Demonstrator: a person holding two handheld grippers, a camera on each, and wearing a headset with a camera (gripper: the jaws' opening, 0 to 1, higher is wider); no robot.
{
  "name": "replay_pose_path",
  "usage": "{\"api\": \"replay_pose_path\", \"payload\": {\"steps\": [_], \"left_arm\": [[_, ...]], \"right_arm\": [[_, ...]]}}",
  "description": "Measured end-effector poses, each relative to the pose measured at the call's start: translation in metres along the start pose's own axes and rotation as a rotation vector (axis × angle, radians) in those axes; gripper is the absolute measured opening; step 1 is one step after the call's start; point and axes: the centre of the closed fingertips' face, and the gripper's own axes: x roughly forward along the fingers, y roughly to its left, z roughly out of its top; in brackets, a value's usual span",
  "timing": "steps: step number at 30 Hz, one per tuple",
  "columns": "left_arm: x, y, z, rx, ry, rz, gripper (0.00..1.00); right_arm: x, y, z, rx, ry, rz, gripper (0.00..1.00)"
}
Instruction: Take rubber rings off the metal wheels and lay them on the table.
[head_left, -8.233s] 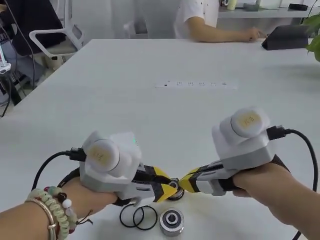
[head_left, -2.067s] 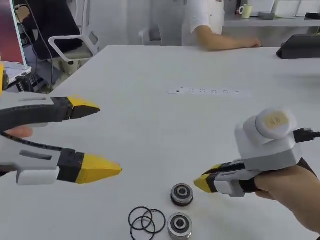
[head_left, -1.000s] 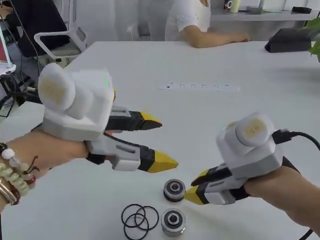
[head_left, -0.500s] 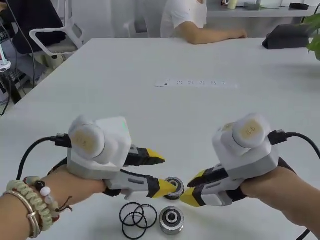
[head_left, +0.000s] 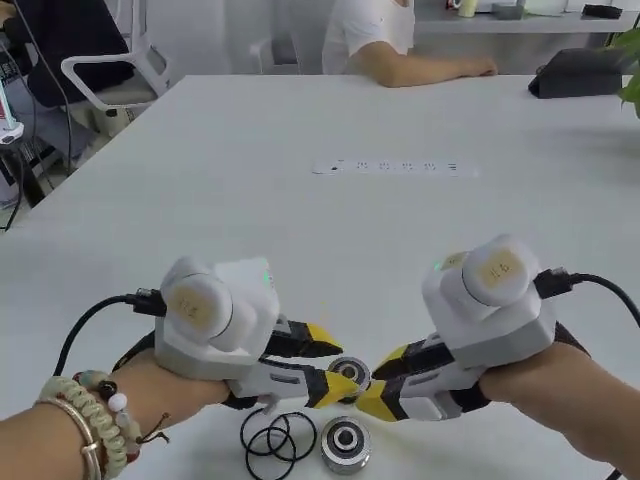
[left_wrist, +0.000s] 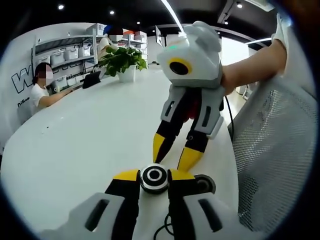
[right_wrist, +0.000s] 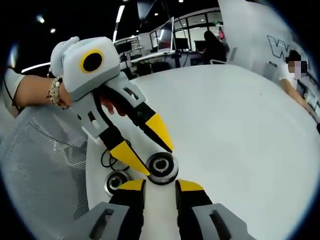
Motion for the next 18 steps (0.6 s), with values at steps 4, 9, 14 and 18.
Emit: {"api": "replay_pose_path", "payload": {"steps": [4, 9, 14, 18], "left_arm": [[0.0005, 0.0016, -0.0031, -0.002, 0.009, 0.008, 0.13], [0.0024, -0.0001, -0.0044, -0.038, -0.004, 0.006, 0.10], [0.0021, -0.0002, -0.0041, -0.032, -0.004, 0.012, 0.09], [0.0021, -0.0004, -0.0061, -0.032, -0.003, 0.003, 0.07]], "right_arm": [[0.0011, -0.0003, 0.0002, -0.009, -0.002, -0.005, 0.23], [0.0025, 0.0001, 0.0000, -0.017, -0.002, -0.010, 0.24], [0.0034, -0.0014, 0.0015, -0.015, -0.013, -0.015, 0.24], [0.0036, -0.0023, 0.0000, -0.022, -0.009, -0.017, 0.20]]}}
